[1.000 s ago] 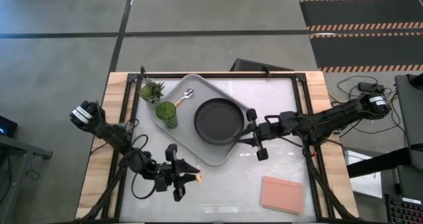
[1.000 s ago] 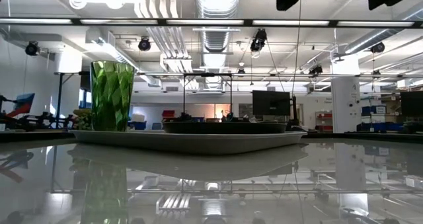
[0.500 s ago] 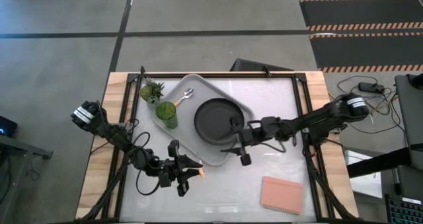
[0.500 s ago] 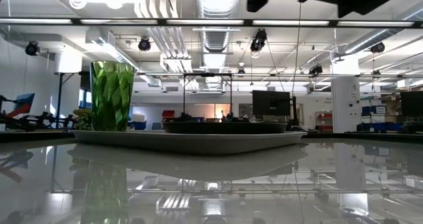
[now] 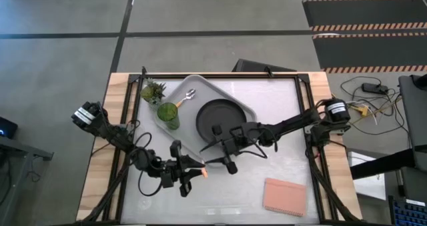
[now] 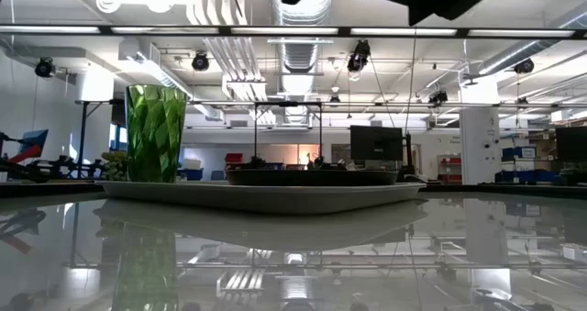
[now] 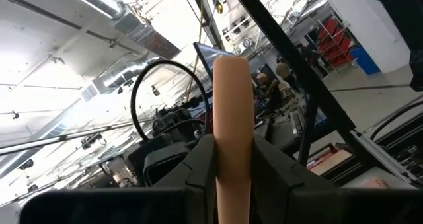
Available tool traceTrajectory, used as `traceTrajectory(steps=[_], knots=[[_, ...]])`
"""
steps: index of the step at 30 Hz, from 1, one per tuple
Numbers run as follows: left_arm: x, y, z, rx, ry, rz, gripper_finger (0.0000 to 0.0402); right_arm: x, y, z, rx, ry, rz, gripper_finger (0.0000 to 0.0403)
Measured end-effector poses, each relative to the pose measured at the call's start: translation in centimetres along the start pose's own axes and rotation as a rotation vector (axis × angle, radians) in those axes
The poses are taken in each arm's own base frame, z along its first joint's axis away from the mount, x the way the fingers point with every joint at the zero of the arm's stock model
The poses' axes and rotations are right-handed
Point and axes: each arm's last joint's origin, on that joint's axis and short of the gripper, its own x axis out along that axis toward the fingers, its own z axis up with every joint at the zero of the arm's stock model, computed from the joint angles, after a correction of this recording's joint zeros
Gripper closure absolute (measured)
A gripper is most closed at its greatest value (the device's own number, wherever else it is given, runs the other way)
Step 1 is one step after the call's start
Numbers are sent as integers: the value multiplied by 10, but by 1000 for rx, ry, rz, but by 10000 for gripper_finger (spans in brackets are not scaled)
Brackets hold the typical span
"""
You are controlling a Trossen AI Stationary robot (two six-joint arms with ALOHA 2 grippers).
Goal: Pick and place plate/cup/fork/spoon on tray
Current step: Put the orange fork on the gray tray
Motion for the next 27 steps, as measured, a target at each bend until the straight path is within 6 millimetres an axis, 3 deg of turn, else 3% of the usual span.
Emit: traceTrajectory(steps=[5,11,23,27], knots=[[1,1,-1,2,5,5,351,14,-1,1,-13,-37,75,209],[1,1,-1,2,6,7,351,17,-2,2,-18,-46,85,229],[1,2,-1,-11,9,13,351,17,-2,2,-38,-45,94,355],[1,3,-1,-27,27,36,335,16,-2,2,-58,-33,102,374]])
